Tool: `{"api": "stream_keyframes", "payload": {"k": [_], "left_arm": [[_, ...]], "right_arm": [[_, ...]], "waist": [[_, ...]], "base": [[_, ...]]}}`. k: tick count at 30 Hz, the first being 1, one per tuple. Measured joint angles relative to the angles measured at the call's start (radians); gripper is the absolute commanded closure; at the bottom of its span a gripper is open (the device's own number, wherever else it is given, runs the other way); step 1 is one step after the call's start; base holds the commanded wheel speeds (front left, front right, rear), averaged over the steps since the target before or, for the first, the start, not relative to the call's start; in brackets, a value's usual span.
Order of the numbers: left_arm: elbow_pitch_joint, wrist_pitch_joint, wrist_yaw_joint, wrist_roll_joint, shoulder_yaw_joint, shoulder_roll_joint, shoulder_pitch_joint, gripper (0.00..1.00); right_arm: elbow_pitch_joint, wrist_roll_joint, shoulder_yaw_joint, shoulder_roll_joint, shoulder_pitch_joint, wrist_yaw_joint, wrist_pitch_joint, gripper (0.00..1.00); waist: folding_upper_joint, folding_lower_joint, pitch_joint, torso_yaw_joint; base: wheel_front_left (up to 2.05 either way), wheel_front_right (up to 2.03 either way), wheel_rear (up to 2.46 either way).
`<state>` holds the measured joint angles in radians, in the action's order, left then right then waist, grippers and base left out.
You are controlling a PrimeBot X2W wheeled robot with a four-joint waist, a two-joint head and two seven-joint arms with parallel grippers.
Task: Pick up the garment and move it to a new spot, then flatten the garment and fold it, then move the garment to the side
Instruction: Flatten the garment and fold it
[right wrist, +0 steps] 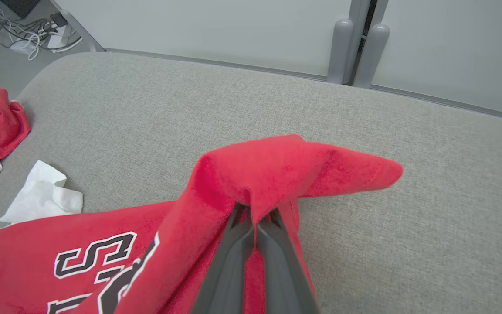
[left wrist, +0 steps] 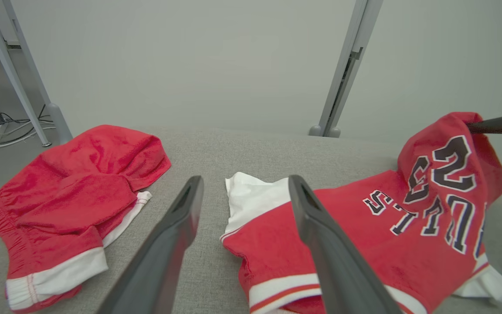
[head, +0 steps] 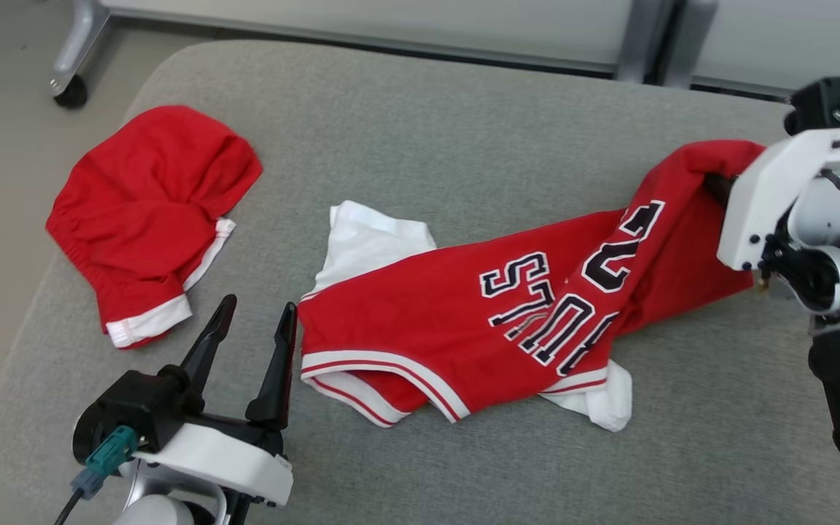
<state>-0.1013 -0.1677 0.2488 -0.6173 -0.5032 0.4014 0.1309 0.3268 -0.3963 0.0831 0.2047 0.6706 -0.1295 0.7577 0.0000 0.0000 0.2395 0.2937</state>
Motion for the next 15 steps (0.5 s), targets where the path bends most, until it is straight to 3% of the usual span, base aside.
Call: {"api": "stream_keyframes", "payload": {"k": [4, 5, 7, 11, 15], "left_arm": [[0.031, -0.009, -0.016, 0.003, -0.014, -0.015, 0.030, 0.00], [0.038, -0.011, -0.018, 0.003, -0.016, -0.018, 0.034, 0.00], [0.052, -0.014, -0.019, 0.002, -0.017, -0.023, 0.040, 0.00], [0.071, -0.012, -0.020, 0.002, -0.021, -0.021, 0.041, 0.00], [0.065, -0.007, -0.015, 0.003, -0.014, 0.001, 0.039, 0.00]], "right_arm": [[0.122, 0.001, 0.044, -0.008, 0.093, 0.000, -0.048, 1.00], [0.152, 0.001, 0.053, -0.014, 0.110, 0.000, -0.066, 0.86], [0.218, 0.001, 0.067, -0.030, 0.133, 0.000, -0.101, 0.00], [0.330, -0.019, 0.116, -0.050, 0.147, 0.000, -0.166, 0.00], [0.341, -0.043, 0.153, -0.041, 0.145, 0.000, -0.224, 0.00]], "waist": [[0.0000, 0.0000, 0.032, 0.039], [0.0000, 0.0000, 0.038, 0.046], [0.0000, 0.0000, 0.045, 0.055], [0.0000, 0.0000, 0.020, 0.040], [0.0000, 0.0000, -0.011, 0.005]], "base": [[0.00, 0.00, 0.00], [0.00, 0.00, 0.00], [0.00, 0.00, 0.00], [0.00, 0.00, 0.00], [0.00, 0.00, 0.00]]}}
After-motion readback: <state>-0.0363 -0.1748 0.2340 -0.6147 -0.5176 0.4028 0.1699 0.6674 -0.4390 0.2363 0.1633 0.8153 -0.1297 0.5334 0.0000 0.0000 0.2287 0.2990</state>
